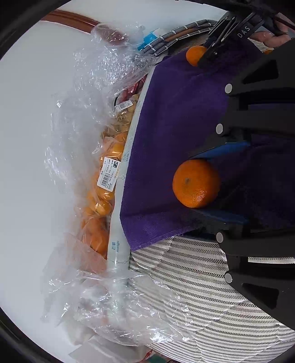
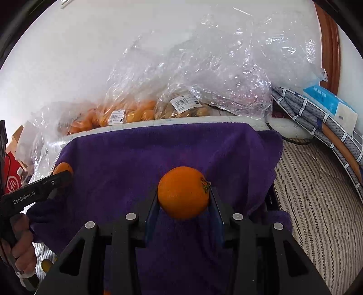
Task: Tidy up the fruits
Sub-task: 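Lift the large orange with the right gripper and carry it over the purple towel, then lower the orange onto the purple towel and open the right gripper, then grasp the oval yellow-orange fruit in front of the towel with the right gripper, then lift the oval fruit with the right gripper and carry it onto the towel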
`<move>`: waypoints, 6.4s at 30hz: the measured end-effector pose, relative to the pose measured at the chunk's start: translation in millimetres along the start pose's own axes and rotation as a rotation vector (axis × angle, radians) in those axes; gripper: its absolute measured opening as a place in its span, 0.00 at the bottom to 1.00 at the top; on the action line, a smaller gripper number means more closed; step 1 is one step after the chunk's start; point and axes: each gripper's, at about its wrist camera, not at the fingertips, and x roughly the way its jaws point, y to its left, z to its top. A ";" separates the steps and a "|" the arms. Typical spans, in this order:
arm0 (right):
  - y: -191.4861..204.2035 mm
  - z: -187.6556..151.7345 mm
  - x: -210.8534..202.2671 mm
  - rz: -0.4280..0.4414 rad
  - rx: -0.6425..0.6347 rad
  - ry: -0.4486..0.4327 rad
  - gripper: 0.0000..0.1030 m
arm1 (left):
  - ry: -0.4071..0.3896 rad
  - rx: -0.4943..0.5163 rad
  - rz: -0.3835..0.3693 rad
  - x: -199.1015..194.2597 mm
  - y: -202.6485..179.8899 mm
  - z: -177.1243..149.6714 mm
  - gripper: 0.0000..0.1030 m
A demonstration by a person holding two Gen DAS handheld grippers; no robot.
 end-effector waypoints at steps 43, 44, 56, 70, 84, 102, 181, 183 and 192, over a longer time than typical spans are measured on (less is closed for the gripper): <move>-0.1 -15.3 -117.5 -0.122 0.007 -0.078 0.71 | -0.119 0.049 -0.060 -86.5 -36.3 0.3 0.47; -1.3 -19.4 -123.4 -0.121 0.010 -0.072 0.71 | -0.124 0.060 -0.040 -92.4 -38.1 -3.9 0.47; 14.7 -67.0 -157.6 -0.068 -0.012 -0.014 0.66 | -0.062 0.040 0.018 -154.5 -10.2 -47.0 0.47; 32.6 -102.6 -155.1 -0.019 -0.014 -0.009 0.61 | -0.031 0.032 0.103 -162.8 12.6 -89.7 0.47; 29.5 -101.0 -100.3 -0.045 -0.055 0.030 0.44 | 0.053 0.003 0.103 -119.9 40.1 -120.9 0.47; 16.7 -89.5 -71.1 -0.013 -0.060 0.092 0.35 | 0.047 0.049 -0.030 -110.5 27.0 -121.0 0.47; -23.5 -112.7 -117.1 -0.072 0.064 0.010 0.34 | -0.095 -0.019 -0.079 -125.3 27.8 -118.9 0.25; -22.0 -111.2 -119.9 -0.067 0.070 0.007 0.34 | -0.103 -0.021 -0.072 -126.8 29.1 -118.4 0.25; -12.5 -81.6 -140.1 -0.032 0.057 -0.045 0.34 | -0.158 -0.082 -0.149 -148.7 33.1 -102.5 0.25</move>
